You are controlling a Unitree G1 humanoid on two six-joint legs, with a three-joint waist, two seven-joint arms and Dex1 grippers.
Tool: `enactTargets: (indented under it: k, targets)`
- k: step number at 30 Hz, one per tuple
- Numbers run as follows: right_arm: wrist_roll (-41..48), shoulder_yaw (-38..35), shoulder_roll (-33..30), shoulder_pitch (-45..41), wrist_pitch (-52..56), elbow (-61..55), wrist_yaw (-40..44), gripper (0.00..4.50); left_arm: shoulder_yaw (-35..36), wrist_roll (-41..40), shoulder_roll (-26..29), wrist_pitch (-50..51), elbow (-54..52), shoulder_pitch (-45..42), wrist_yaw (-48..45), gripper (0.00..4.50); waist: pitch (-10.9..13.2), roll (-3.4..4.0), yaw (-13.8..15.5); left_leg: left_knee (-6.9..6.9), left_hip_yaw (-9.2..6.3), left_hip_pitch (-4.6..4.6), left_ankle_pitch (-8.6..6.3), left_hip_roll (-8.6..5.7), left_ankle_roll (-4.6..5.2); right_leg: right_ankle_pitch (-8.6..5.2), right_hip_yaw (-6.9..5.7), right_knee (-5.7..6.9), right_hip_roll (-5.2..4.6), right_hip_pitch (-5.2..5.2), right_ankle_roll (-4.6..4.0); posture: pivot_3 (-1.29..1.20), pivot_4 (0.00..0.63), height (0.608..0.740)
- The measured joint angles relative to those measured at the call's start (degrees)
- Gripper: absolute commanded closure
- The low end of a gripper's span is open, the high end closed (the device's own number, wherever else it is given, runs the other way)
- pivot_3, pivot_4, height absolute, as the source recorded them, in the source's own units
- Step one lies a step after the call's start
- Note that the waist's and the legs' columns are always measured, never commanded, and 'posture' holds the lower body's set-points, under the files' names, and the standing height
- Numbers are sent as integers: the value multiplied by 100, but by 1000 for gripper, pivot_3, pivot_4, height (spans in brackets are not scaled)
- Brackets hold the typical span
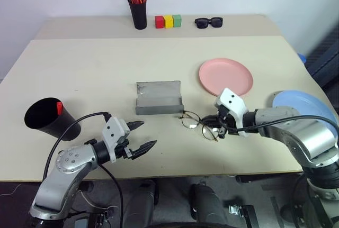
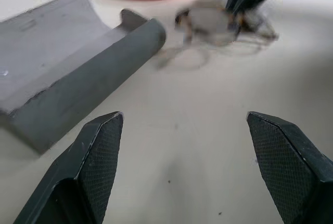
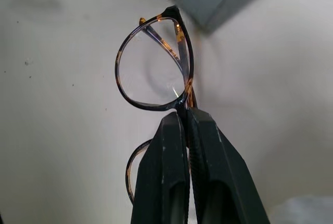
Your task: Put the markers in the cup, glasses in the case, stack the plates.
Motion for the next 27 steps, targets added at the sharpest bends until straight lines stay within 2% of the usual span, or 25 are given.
enactTargets:
  k: [4, 6, 13, 16, 19, 27]
  targets:
    - [-236, 203, 132, -832, -481, 105, 130, 4438, 230, -116, -174, -78, 52, 159, 189, 602, 0, 4, -11, -2, 0, 1, -1, 1, -1, 0, 0, -2, 0, -1, -1, 0, 150, 740]
    - [-477, 469, 411, -1357, -781, 379, 158, 4438, 296, -116, -325, -266, 146, 192, 285, 602, -1, 4, -15, -2, 0, 1, -1, 1, -2, 1, -1, -5, 1, 1, -2, 0, 150, 740]
    - [-1693, 1493, 1895, -2786, -2180, 2860, 104, 4438, 408, -113, -834, -906, 343, 212, 619, 602, -2, 3, -16, -6, -1, 0, 1, -3, -1, 5, 0, -6, 6, -2, -1, 0, 150, 740]
    - [-2070, 1711, 2357, -2986, -2748, 3831, 140, 4438, 420, -106, -843, -984, 307, 381, 698, 602, -1, 4, -26, -8, 1, 1, 1, -6, -1, 7, 1, 0, 7, -5, 1, 0, 150, 740]
    - [-2292, 1774, 2563, -3009, -3083, 4382, 266, 4438, 418, -105, -839, -993, 251, 468, 798, 602, 0, 6, -14, -8, 1, 1, 2, -6, -2, 7, 0, 5, 9, -7, 2, 0, 150, 740]
    - [-2724, 1806, 2499, -2720, -3526, 4468, 873, 4438, 421, -122, -744, -838, -209, 570, 1068, 602, 0, 7, -105, -10, 1, 4, 2, -6, -4, 7, 1, 14, 15, -9, 2, 0, 150, 740]
